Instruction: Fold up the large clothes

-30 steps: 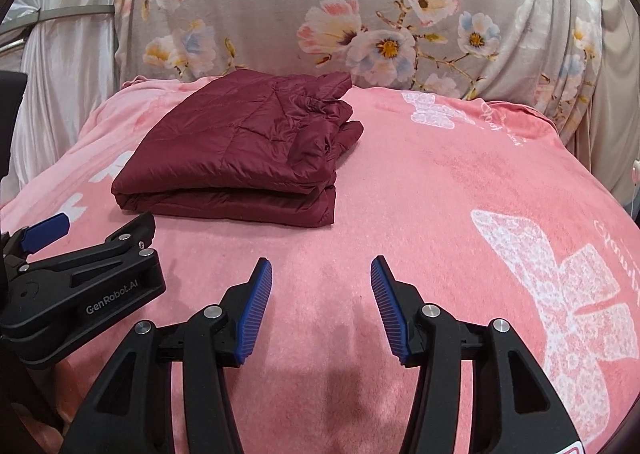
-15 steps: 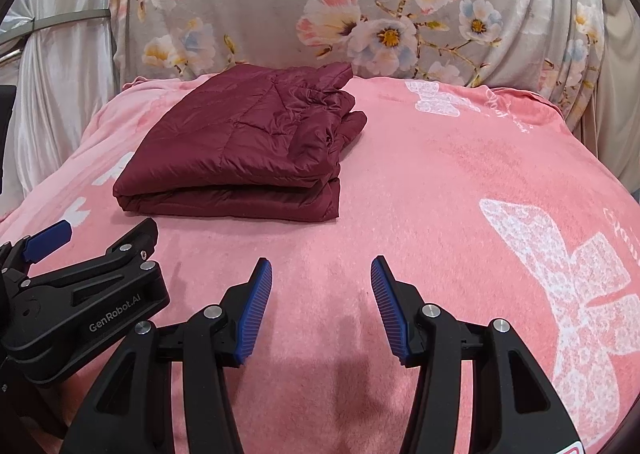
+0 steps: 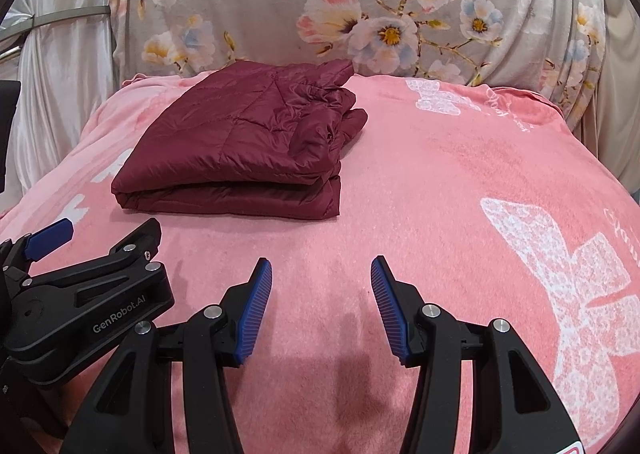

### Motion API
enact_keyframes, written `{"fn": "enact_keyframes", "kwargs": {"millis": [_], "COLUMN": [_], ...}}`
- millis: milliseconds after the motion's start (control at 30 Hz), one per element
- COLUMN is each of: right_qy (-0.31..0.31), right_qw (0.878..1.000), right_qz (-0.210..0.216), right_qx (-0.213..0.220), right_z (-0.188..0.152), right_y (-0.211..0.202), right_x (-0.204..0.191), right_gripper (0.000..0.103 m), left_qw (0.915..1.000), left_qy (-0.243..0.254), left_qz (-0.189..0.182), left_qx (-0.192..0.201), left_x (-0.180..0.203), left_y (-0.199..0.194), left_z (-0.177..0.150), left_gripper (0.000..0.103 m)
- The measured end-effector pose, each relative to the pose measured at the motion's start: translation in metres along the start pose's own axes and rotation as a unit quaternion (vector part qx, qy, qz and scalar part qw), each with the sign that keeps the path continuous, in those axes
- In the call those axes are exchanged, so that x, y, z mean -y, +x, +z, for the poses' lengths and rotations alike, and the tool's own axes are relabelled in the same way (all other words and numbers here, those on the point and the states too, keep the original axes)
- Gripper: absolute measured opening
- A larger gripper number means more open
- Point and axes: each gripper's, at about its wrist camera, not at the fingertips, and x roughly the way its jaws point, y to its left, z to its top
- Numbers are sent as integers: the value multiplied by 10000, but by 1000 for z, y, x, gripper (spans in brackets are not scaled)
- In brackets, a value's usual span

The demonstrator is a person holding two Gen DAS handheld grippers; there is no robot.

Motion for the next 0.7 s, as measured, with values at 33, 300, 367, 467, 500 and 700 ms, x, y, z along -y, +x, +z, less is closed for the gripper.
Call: {"fn": "enact_keyframes", "kwargs": {"millis": [33,300,367,467,500,700], "right_qy": [-2,-23,-19,-24,-25,-31], "right_qw": [10000,10000,10000,10000,10000,10000], "right_qz": [-1,-8,-5,-7,-9,-5], "right_qx": [-6,-1,-5,0,-3,-6], "right_z": [0,-1,-1,-1,0,0], "right_y": [0,1,1,1,1,1], "right_x": [0,-2,-2,-2,-2,-1], "right_gripper": [51,51,51,51,51,51], "left_qw": [10000,10000,10000,10000,10000,10000], "left_qy": [-4,2,2,9,10,8], "left_qz": [2,-1,-14,-13,-12,-58], "left_qx": [6,8,9,-6,-14,-22], "left_x": [1,1,1,1,2,2], "left_y": [0,-1,-1,0,0,-1], "left_z": [0,0,0,1,1,3], "left_gripper": [95,95,95,94,94,94]}}
